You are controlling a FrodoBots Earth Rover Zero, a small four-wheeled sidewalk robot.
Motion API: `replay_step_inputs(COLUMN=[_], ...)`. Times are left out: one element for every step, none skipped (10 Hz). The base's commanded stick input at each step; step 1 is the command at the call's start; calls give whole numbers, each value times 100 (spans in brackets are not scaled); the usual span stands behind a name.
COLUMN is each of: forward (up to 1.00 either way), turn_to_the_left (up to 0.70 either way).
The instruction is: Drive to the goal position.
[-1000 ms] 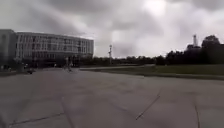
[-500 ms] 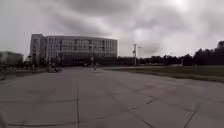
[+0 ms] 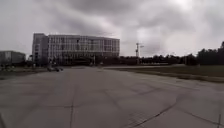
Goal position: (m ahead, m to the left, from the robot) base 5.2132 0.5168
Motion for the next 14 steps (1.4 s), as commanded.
replay_step_inputs(forward=[70, 70, 70, 70, 70, 70, 70, 70, 70, 70, 70, 70, 70, 70], turn_to_the_left=[2, 2, 2, 2, 0, 0, 0, 0, 0, 0, 9, 35, 35, 35])
